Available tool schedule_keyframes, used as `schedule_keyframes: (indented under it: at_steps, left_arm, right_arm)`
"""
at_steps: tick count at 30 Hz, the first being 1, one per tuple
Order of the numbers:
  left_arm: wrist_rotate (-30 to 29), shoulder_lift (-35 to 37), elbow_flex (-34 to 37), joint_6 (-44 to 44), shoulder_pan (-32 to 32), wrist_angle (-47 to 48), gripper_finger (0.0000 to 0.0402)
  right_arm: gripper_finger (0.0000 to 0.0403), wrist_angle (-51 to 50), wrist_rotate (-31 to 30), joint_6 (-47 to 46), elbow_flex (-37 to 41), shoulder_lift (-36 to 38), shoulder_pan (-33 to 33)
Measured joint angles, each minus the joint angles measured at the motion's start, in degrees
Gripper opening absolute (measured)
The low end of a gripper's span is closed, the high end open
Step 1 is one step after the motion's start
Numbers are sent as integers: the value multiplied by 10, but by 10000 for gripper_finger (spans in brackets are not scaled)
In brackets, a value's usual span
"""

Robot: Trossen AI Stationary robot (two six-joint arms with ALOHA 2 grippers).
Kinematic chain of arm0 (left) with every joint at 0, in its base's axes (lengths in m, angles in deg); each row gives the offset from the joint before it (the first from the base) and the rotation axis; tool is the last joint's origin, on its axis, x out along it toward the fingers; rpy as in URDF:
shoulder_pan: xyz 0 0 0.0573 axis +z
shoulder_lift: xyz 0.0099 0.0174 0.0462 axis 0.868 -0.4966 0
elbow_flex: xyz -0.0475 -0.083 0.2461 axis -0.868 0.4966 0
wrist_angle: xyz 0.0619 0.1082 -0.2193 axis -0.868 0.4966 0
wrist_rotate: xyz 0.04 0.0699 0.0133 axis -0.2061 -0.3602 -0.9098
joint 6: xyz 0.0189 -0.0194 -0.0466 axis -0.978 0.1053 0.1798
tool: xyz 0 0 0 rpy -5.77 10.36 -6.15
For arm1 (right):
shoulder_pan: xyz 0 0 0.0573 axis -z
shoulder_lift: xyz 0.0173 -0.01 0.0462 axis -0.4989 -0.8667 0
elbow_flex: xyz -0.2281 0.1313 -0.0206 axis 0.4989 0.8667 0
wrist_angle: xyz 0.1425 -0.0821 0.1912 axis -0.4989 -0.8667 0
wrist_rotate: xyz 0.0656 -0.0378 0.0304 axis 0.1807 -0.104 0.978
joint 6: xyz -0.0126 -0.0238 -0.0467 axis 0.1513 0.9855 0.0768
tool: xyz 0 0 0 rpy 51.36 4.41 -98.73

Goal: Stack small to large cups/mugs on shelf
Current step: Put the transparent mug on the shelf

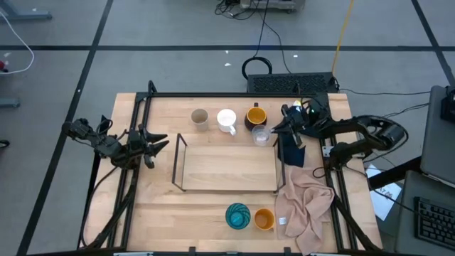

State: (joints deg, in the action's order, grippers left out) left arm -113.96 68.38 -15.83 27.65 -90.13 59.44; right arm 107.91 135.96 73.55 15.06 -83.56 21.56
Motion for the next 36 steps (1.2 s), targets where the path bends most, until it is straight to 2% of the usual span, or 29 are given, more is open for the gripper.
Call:
schedule_keyframes:
  at_steps: [6, 12, 22, 36]
  left_arm:
    - [0, 0, 0, 1, 0, 0, 134]
    - [-23, 0, 0, 0, 0, 3, 134]
    - [-25, 0, 0, 0, 0, 7, 134]
    - [-30, 0, 0, 0, 0, 7, 134]
  right_arm:
    - [9, 52, 3, -27, 0, -50, -11]
    - [9, 97, 34, -56, 0, -66, -27]
    - [9, 97, 63, -67, 0, -66, -29]
    - [9, 93, 73, -73, 0, -69, -58]
